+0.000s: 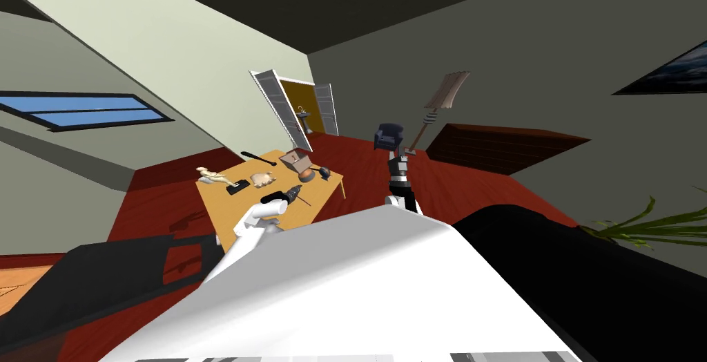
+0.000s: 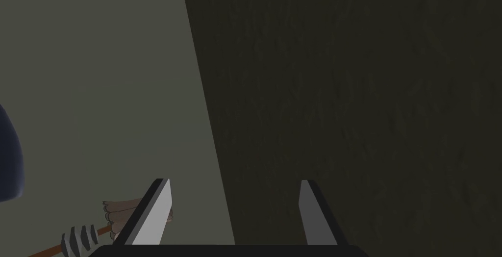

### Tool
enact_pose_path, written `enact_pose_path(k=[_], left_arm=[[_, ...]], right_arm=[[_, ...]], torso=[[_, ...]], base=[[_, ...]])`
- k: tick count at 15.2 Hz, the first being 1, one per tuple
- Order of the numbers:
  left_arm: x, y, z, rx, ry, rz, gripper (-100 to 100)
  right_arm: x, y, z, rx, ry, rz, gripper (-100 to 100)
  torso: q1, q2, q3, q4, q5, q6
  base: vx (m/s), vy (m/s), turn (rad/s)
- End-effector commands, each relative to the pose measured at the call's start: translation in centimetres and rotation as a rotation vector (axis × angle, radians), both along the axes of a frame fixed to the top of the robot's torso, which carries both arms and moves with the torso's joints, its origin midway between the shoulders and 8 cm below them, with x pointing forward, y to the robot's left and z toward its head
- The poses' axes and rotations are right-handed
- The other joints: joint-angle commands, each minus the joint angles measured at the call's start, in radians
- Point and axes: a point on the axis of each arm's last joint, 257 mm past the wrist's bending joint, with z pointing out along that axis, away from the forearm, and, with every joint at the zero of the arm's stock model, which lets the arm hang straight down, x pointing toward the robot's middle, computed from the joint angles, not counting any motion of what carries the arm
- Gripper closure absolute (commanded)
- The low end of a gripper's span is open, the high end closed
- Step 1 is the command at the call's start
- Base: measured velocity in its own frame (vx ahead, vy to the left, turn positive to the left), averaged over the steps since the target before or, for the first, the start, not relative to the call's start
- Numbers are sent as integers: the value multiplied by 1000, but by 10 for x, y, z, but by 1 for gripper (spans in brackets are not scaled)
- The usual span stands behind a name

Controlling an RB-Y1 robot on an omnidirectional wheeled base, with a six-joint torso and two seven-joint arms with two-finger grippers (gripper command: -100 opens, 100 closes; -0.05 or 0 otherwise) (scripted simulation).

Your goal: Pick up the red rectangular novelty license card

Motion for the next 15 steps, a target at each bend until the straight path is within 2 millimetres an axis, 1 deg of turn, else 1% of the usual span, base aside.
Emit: enact_pose_path(k=[1, 3, 4, 6, 7, 8, 9, 10, 12, 13, 15], left_arm=[[-8, 11, -13, 4, 67, 11, -100], [-14, 12, -18, 5, 100, 16, -100], [-18, 20, -25, 6, 141, 23, -100], [-24, 21, -29, 6, 170, 27, -100], [-29, 29, -35, 7, 209, 34, -100], [-33, 29, -38, 7, 230, 37, -100], [-35, 29, -39, 7, 238, 38, -100], [-40, 37, -43, 6, 275, 45, -100], [-46, 37, -47, 5, 303, 49, -100], [-51, 44, -50, 3, 339, 56, -100], [-57, 44, -53, 3, 364, 59, -100]], right_arm=[[0, 0, 0, 0, 0, 0, 0], [0, 0, 0, 0, 0, 0, 0], [0, 0, 0, 0, 0, 0, 0], [0, 0, 0, 0, 0, 0, 0], [0, 0, 0, 0, 0, 0, 0], [0, 0, 0, 0, 0, 0, 0], [0, 0, 0, 0, 0, 0, 0], [0, 0, 0, 0, 0, 0, 0], [0, 0, 0, 0, 0, 0, 0], [0, 0, 0, 0, 0, 0, 0], [0, 0, 0, 0, 0, 0, 0]], torso=[[0, 0, 0, 0, 0, 0], [0, 0, 0, 0, 0, 0], [0, 0, 0, 0, 0, 0], [0, 0, 0, 0, 0, 0], [0, 0, 0, 0, 0, 0], [0, 0, 0, 0, 0, 0], [0, 0, 0, 0, 0, 0], [0, 0, 0, 0, 0, 0], [0, 0, 0, 0, 0, 0], [0, 0, 0, 0, 0, 0], [0, 0, 0, 0, 0, 0]], base=[[15, 1, -104], [15, 3, -87], [16, -2, -117], [15, 3, -83], [15, 3, -97], [16, 5, -117], [11, 5, -53], [14, 0, -115], [14, 3, -68], [14, 1, -87], [14, 4, -69]])
